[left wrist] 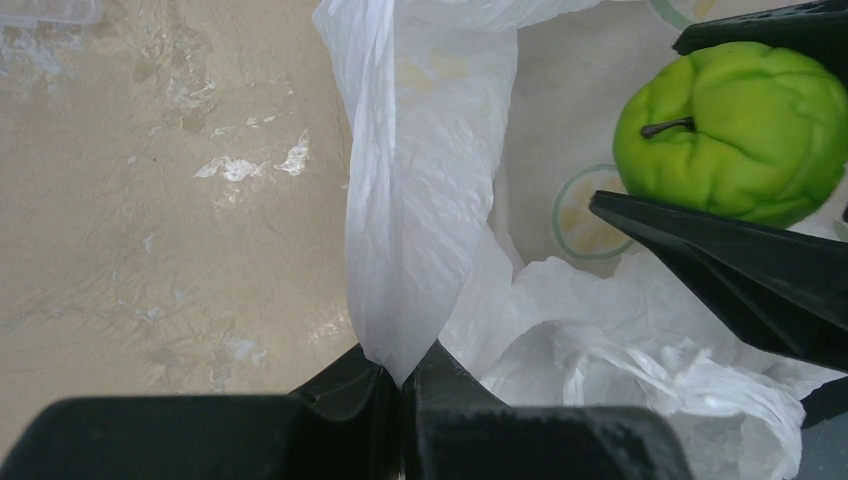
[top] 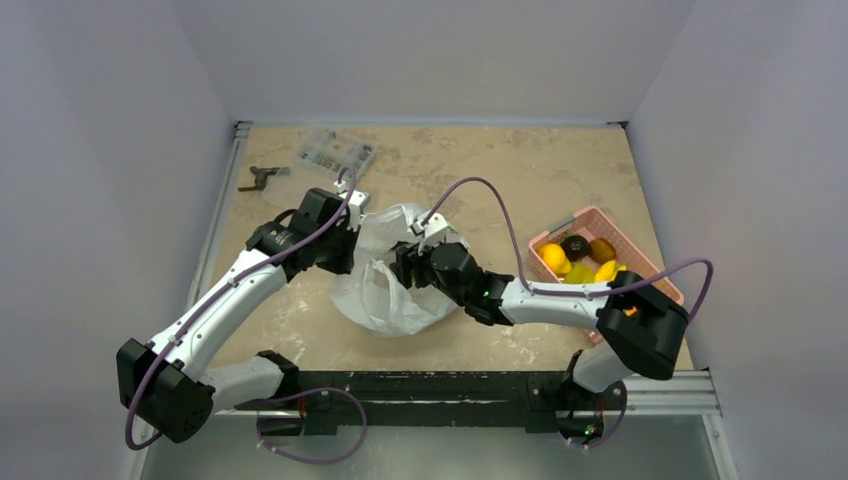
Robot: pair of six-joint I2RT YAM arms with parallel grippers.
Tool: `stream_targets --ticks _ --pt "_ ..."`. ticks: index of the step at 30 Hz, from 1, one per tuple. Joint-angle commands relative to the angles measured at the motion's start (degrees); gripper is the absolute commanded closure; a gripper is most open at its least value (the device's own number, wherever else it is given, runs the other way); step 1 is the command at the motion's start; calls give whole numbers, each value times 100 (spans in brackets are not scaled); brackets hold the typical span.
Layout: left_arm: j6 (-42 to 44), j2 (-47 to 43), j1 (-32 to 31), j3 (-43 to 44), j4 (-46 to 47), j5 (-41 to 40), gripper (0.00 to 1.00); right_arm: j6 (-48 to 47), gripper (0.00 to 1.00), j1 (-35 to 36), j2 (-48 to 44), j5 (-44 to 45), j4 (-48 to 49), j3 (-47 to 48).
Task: Take the fake fruits out of the plastic bag
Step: Take out the fake fruit from the plastic bag, then place the fake fruit in the bin.
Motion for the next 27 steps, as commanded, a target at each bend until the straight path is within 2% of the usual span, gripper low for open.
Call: stream_targets --ticks 1,6,9,13,19,21,23,27 --pt "85 -97 -20 120 111 -58 100 184 100 6 -624 -28 470 -204" --pt "76 -194 -23 91 119 -62 100 273 100 10 -1171 45 367 -362" --pt "76 -206 -24 83 125 -58 100 324 100 6 -1630 421 71 -327" --pt "71 -190 -24 100 104 -60 100 78 100 6 -2402 1428 -503 -304" --pt "59 -205 -24 129 52 -260 100 -279 100 -38 -3782 3527 -15 -1222" --pt "51 -199 -21 120 64 -245 100 18 100 -121 -4111 4392 -80 -1498" --pt "50 -171 -22 130 54 -218 100 836 100 -391 -4269 4898 -862 -1558" --pt "41 -169 -24 126 36 -237 100 2178 100 -1642 -4289 4521 -2268 -1523"
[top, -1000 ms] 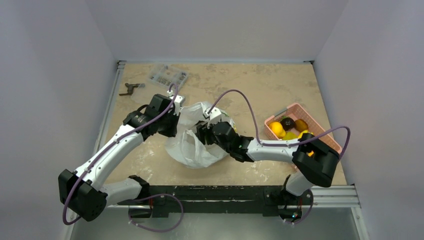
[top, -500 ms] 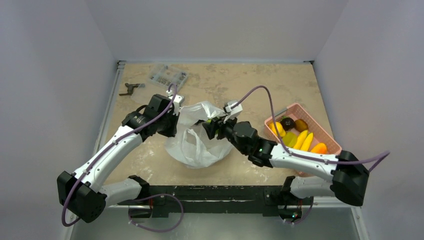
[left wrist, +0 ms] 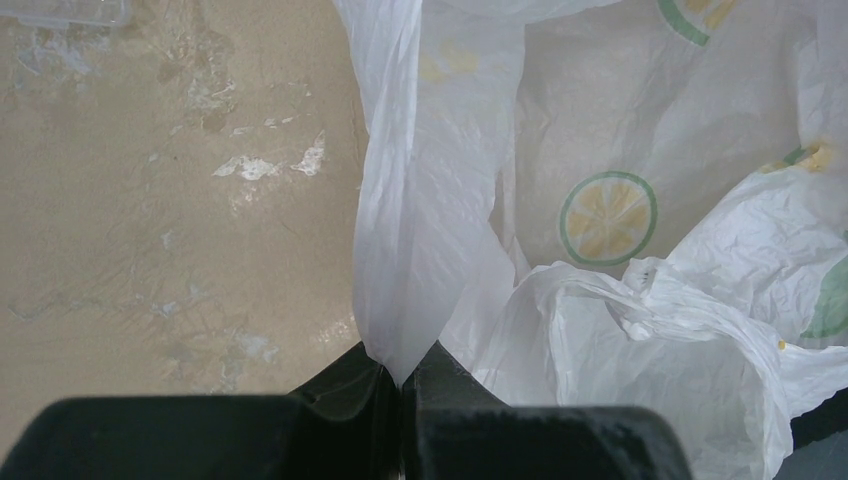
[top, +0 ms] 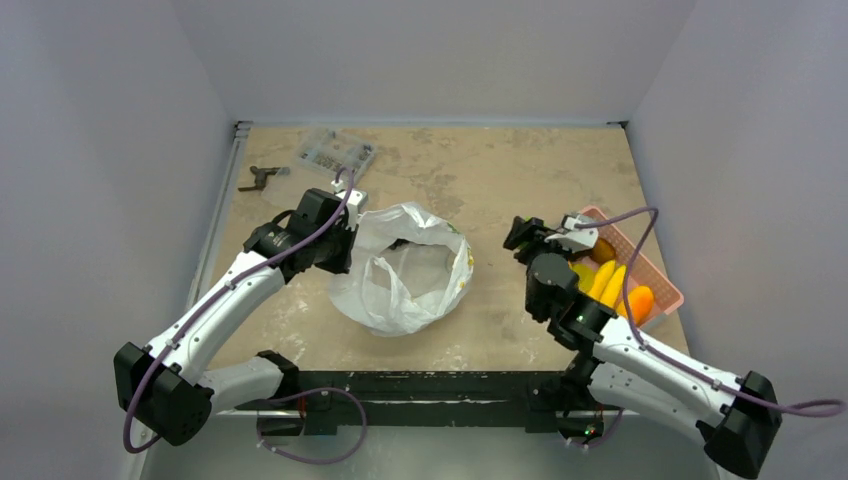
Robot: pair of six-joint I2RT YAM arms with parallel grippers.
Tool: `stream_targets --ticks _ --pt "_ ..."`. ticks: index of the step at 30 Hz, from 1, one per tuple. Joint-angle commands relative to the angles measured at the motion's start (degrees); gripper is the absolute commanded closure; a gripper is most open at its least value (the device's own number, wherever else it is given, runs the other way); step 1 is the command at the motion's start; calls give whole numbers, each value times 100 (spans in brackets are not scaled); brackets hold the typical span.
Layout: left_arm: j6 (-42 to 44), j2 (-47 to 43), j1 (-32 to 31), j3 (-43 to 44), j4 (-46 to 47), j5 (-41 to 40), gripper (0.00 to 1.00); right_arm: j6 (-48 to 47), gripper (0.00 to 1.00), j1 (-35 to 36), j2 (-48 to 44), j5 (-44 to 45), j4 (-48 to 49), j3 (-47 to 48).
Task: Take the fake fruits out of the plastic bag
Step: Place the fake fruit in the bin.
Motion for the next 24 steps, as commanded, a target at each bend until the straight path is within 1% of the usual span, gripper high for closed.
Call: stream_targets --ticks 1,3,6,8,10,11,12,14,16,18,21,24 --pt "43 -85 -25 126 52 -89 100 1605 100 -1313 -6 357 -1417 -12" --pt "39 -82 -24 119 52 -90 100 1973 100 -2155 -4 -184 -1783 -22" --pt "35 -52 -22 117 57 -74 100 2488 100 -3516 77 -1300 -2155 -28" --pt "35 -21 -19 128 39 -69 100 2673 100 -4075 160 -1755 -2225 -131" --pt "35 -44 -25 129 25 -99 100 2716 100 -4417 210 -1966 -2057 -326" --pt "35 -58 -25 128 24 -120 100 2761 96 -4561 215 -2011 -1992 -427" --pt "35 -73 -25 127 20 -136 100 2812 90 -4687 209 -2065 -1937 -505" --pt "22 -78 -17 118 31 -140 100 2843 81 -4893 219 -2223 -1795 -627" --pt "26 -65 -23 118 36 -125 100 2861 78 -5032 269 -2333 -1819 -623" --pt "35 -48 -25 127 38 -95 100 2856 72 -5059 322 -2341 -1818 -642" --pt "35 -39 -19 131 21 -84 100 2801 52 -5073 348 -2358 -1782 -689" --pt "43 -49 -21 135 18 -91 100 2678 31 -5073 269 -2435 -1683 -711"
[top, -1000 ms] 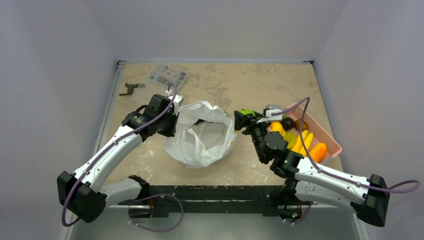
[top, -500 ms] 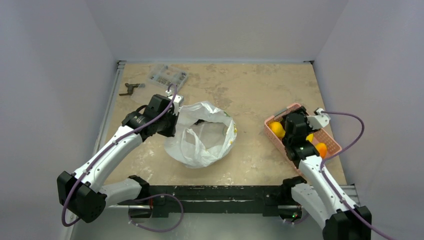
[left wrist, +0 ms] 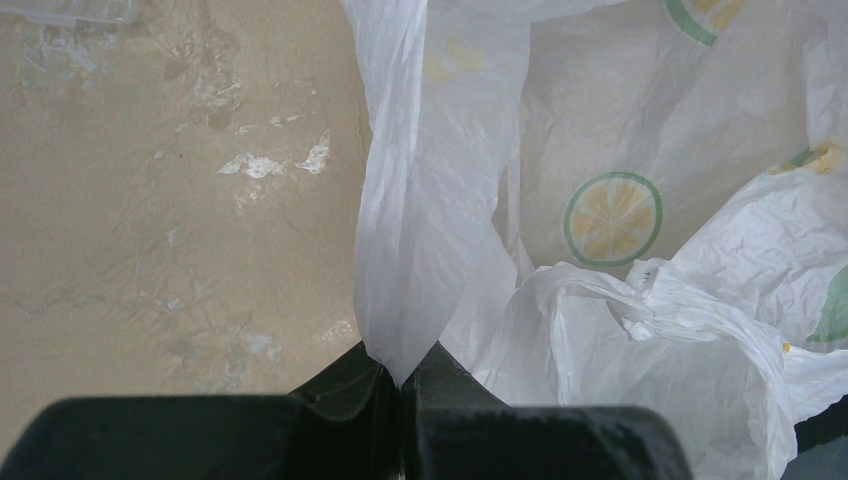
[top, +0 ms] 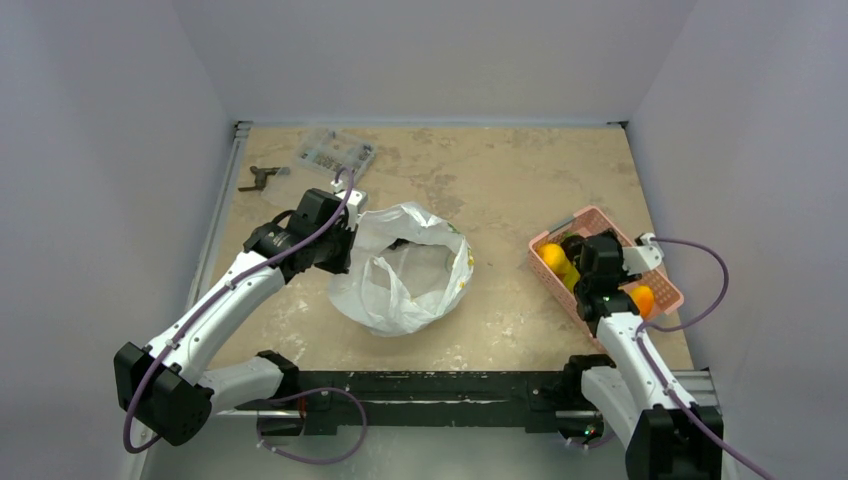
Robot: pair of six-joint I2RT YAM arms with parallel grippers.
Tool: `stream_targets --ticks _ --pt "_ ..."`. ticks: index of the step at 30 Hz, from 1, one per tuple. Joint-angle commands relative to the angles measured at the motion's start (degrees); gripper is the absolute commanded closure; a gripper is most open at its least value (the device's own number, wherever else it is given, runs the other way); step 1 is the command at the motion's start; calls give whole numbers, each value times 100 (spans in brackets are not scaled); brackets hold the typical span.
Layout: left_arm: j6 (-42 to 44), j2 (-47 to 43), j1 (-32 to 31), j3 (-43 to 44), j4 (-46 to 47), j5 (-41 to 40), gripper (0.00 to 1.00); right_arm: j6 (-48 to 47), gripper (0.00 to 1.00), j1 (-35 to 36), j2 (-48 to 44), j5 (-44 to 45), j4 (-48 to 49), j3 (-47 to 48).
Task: Take the fake fruits out of the plastic bag
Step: Place the fake fruit in the bin, then take out the fake fruit from the plastic bag.
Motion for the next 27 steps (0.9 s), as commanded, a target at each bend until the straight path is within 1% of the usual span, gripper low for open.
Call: stream_targets --ticks 1,4,7,8,10,12,14,16,18,19,20,21,24,27 --pt "48 -54 -25 140 42 -31 100 -30 25 -26 -153 -168 317 -38" --pt "43 -39 -21 135 51 24 100 -289 16 -26 -475 -412 468 -46" --pt "43 -48 -19 144 42 42 100 -631 3 -31 -702 -442 649 -62" --pt "43 -52 -23 144 43 40 100 -783 1 -27 -720 -463 680 -41" --pt "43 -56 -20 150 49 31 100 -1259 1 -26 -688 -643 840 62" --pt "43 -67 -22 140 57 39 100 -1650 1 -26 -552 -1416 1203 163" --pt "43 -55 -23 142 62 68 100 -1785 1 -5 -323 -2246 1460 288" --pt "48 -30 -22 145 59 107 100 -1785 1 155 -115 -2679 1551 446" --pt "43 -18 -25 148 48 95 100 -1785 1 666 -41 -2583 1716 565" --pt "43 -23 -22 150 49 74 100 -1785 1 1174 -45 -2337 1785 635" --pt "43 -26 -24 145 40 55 100 -2496 1 1554 -39 -2084 1837 718" --pt "43 -26 -22 148 44 42 100 -2731 1 1900 -14 -1884 1884 795" --pt "43 -6 -24 136 53 44 100 -2895 1 2571 191 -2150 2082 1026" --pt "43 48 -19 152 39 57 100 -2737 5 3115 513 -2647 2511 1041"
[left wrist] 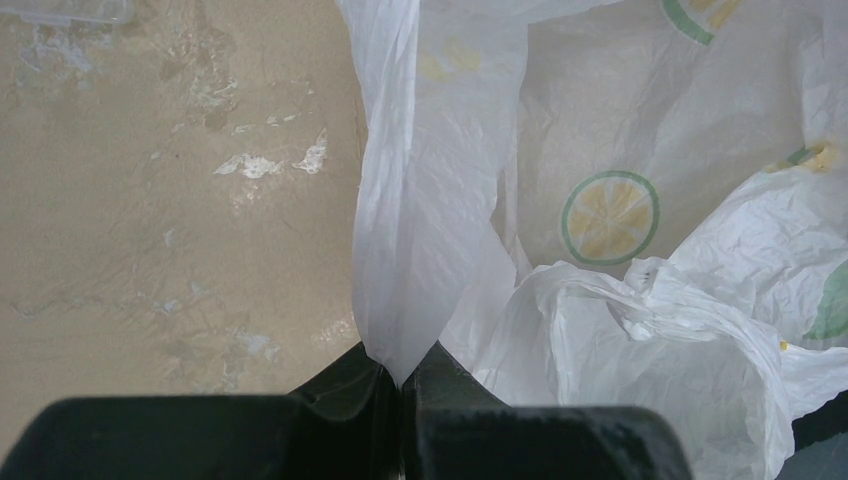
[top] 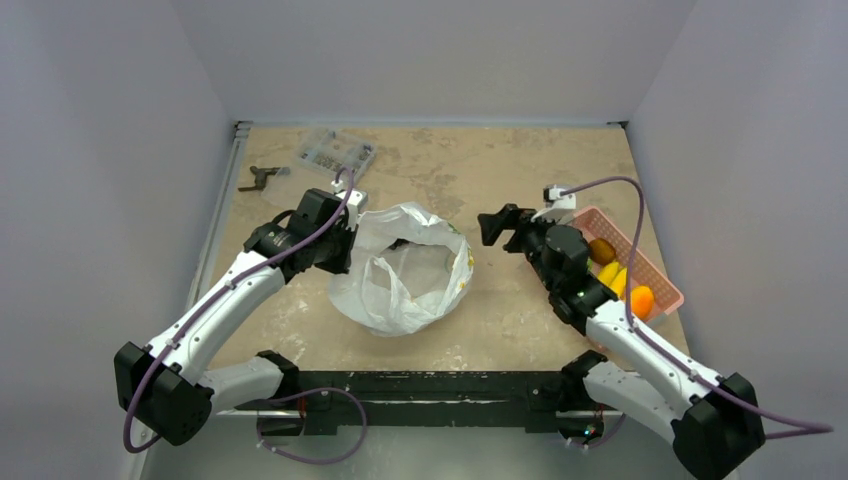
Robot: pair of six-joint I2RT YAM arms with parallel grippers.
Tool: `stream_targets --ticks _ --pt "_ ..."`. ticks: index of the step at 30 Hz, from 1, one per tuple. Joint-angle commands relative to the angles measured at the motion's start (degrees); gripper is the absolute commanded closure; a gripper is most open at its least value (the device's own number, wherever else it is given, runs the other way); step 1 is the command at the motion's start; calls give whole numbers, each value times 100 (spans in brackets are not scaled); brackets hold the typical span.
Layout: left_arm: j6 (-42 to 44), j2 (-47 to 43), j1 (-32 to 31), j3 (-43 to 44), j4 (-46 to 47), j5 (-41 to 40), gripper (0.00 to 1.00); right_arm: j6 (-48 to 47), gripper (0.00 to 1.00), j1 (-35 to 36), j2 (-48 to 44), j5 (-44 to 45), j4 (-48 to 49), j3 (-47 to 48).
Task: Take the fake fruits out of the plastic bag
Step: Take out the fake fruit from the plastic bag.
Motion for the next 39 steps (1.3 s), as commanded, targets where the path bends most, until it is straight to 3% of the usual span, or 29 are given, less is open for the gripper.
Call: stream_targets --ticks 1,4,7,12,15,19,22,28,31,39 --pt "43 55 -22 153 32 23 100 -256 6 714 390 -551 964 203" --pt "52 42 -23 153 24 -30 100 -260 10 1400 679 -523 1332 186" --pt "53 48 -23 153 28 -39 100 -267 20 2134 1028 -449 1665 293" --pt "52 75 -24 153 21 -26 100 519 34 3132 1771 360 2016 488" --pt "59 41 -24 150 35 -26 100 866 37 3401 2193 883 2287 533" --pt "83 -73 -27 89 136 78 100 1636 58 3411 2702 1842 2159 659" --pt "109 -131 -48 57 207 285 100 2450 63 3401 3132 2773 1807 831" --pt "174 -213 -155 17 267 342 100 2640 66 3393 4035 3264 1819 1372" --pt "197 -234 -190 9 294 419 100 2745 61 3308 4322 3504 1870 1462" --pt "252 -251 -262 4 319 641 100 2757 50 2620 4854 2468 2469 1583"
